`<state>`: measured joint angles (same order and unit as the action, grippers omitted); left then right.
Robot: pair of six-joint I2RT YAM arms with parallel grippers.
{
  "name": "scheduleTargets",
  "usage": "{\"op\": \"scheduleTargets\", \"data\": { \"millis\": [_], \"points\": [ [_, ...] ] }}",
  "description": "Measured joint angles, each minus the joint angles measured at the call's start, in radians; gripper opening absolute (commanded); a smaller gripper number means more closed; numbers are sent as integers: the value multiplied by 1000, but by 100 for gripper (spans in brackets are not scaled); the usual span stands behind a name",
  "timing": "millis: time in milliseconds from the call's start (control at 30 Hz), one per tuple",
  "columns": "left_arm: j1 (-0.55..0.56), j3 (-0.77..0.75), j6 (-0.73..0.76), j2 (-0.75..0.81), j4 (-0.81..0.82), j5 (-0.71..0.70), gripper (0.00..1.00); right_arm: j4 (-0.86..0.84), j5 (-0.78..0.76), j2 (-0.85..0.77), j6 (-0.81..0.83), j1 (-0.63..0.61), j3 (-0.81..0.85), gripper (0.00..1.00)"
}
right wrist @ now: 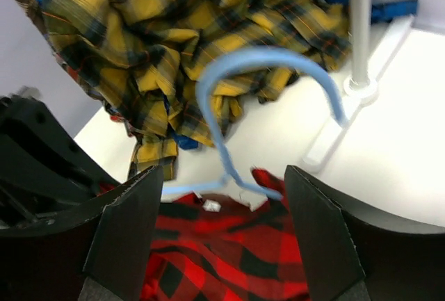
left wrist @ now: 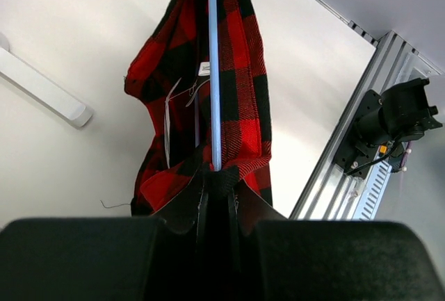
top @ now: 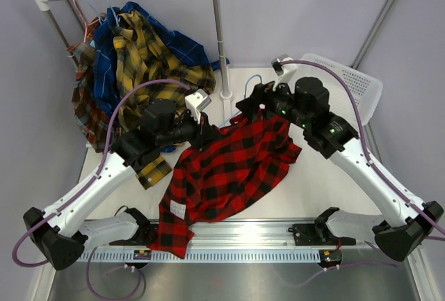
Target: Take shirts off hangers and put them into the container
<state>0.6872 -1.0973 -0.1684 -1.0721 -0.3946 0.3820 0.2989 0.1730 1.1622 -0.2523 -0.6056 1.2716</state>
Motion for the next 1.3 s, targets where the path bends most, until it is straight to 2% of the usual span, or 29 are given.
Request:
{"op": "scheduleTargets", "data": {
  "millis": [233,600,633,667,733,767,833,900,933,1000,1067,1300],
  "points": [
    [0,8,0,3,1,-1,0,-44,-55,96,35,-57,83,61],
    [0,11,1,31,0,-14,0,-49,-105,148,46,-86,84,32],
    [0,11,1,33,0,-14,0,-48,-107,148,48,-88,80,29],
    [0,11,1,34,0,-16,0,-49,-111,148,48,-90,76,20],
    [0,11,0,34,0,-16,0,-46,-122,148,57,-92,68,10],
    [0,11,0,34,-2,-17,0,-46,-129,148,60,-93,64,0],
    [0,12,-1,34,-6,-17,0,-45,-132,148,66,-95,63,0],
    [0,11,-1,34,-5,-18,17,-43,-144,144,69,-99,63,0],
    [0,12,0,34,-3,-19,41,-42,-153,142,72,-101,63,0],
    [0,12,0,35,5,-21,67,-36,-188,134,82,-105,60,0],
    [0,11,0,39,11,-24,86,-30,-238,120,91,-105,51,0],
    [0,11,18,48,-4,-70,89,-9,-426,62,148,-105,44,0]
  ]
}}
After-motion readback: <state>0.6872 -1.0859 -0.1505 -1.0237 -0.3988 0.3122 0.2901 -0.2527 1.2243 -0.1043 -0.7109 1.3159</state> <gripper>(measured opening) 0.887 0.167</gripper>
